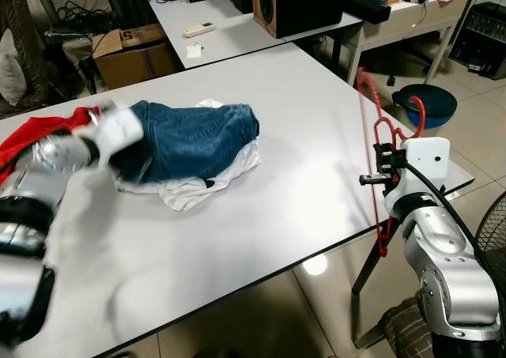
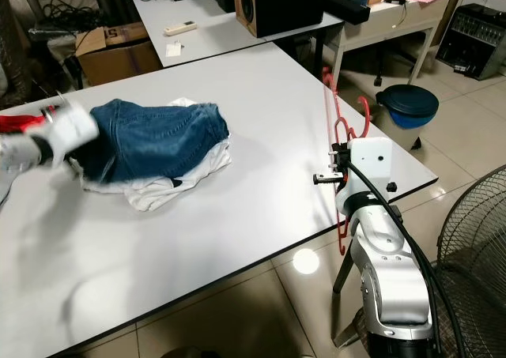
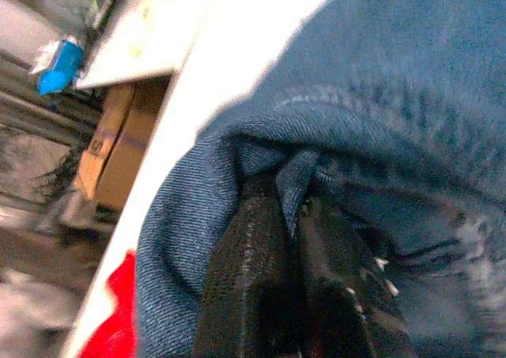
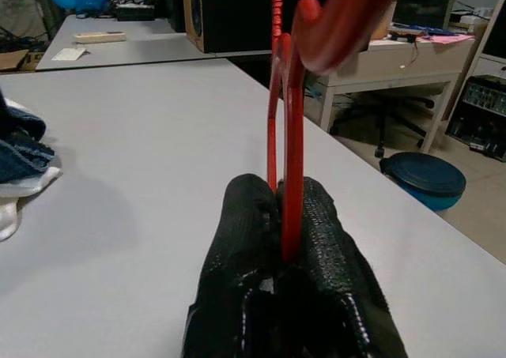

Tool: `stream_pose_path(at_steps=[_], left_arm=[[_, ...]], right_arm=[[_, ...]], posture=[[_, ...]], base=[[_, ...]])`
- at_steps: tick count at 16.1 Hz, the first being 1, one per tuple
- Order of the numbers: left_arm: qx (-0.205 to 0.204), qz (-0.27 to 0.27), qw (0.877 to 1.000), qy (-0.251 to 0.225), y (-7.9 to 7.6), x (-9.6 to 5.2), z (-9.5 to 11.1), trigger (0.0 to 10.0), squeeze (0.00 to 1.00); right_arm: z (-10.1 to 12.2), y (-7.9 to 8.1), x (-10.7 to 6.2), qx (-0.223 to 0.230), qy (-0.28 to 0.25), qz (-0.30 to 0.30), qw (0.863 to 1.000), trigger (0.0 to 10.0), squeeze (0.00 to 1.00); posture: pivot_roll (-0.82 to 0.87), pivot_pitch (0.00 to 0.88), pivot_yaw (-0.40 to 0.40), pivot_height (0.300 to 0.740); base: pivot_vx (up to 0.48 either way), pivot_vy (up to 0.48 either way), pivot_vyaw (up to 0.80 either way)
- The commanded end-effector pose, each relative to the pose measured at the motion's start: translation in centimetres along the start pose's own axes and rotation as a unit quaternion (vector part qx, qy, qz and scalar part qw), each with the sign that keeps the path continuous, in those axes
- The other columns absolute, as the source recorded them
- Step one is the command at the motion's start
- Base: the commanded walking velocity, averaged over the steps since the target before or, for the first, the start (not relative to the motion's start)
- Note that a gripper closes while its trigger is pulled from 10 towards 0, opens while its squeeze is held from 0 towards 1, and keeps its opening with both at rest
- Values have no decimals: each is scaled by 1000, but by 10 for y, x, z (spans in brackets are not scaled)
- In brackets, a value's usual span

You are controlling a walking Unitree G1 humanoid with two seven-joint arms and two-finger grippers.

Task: Hang hanger

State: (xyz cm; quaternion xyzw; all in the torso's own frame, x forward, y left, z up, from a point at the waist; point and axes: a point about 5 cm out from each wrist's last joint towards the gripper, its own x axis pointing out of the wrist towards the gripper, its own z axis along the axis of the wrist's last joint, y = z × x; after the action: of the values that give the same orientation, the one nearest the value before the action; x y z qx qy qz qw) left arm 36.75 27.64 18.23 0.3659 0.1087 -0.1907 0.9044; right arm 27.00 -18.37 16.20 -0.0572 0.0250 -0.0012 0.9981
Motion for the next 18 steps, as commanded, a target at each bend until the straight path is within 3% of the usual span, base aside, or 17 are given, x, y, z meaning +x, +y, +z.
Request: stream_pose_path(at_steps=[1, 6, 8, 9, 11, 13, 15, 16, 18], left_arm=[[-65, 3, 997, -34, 9, 0, 10, 10000, 1000], [-63, 36, 997, -35, 15, 7, 23, 10000, 1000], [-31, -46, 998, -20, 3, 11, 25, 10000, 1000], [-7, -142, 990, 20, -12, 8, 13, 10000, 1000], [-25, -173, 984, 24, -16, 6, 8, 10000, 1000], [-60, -285, 957, -1, -36, -3, 1, 10000, 1000], [-85, -348, 934, -3, -46, -15, -6, 10000, 1000], [-101, -363, 926, -2, -43, -27, -12, 10000, 1000], [-115, -368, 922, -9, -37, -38, -14, 10000, 1000]], right_arm=[[1, 0, 1, -1, -5, 4, 1000, 10000, 0], [1, 0, -1, -4, -5, 3, 1000, 10000, 0], [1, -1, -2, -5, -5, 2, 1000, 10000, 0], [0, -1, -3, -7, -2, 2, 1000, 10000, 0], [0, -1, -3, -7, -1, 4, 1000, 10000, 0], [-5, 8, -5, 0, 16, 44, 999, 10000, 0], [-11, 14, -9, -4, 31, 81, 996, 10000, 0], [-14, 16, -11, -5, 38, 98, 994, 10000, 0], [-15, 16, -12, -7, 41, 106, 993, 10000, 0]], posture=[[-49, 0, 107, 740], [-74, 0, 126, 740], [-80, 0, 131, 740], [-80, 0, 131, 740], [-78, 0, 131, 740], [-68, 0, 125, 740], [-52, 0, 109, 740], [-45, 0, 101, 740], [-32, 0, 86, 740]], base=[[0, 0, 0], [0, 0, 0], [0, 0, 0], [0, 0, 0], [0, 0, 0], [0, 0, 0], [0, 0, 0], [0, 0, 0], [0, 0, 0]])
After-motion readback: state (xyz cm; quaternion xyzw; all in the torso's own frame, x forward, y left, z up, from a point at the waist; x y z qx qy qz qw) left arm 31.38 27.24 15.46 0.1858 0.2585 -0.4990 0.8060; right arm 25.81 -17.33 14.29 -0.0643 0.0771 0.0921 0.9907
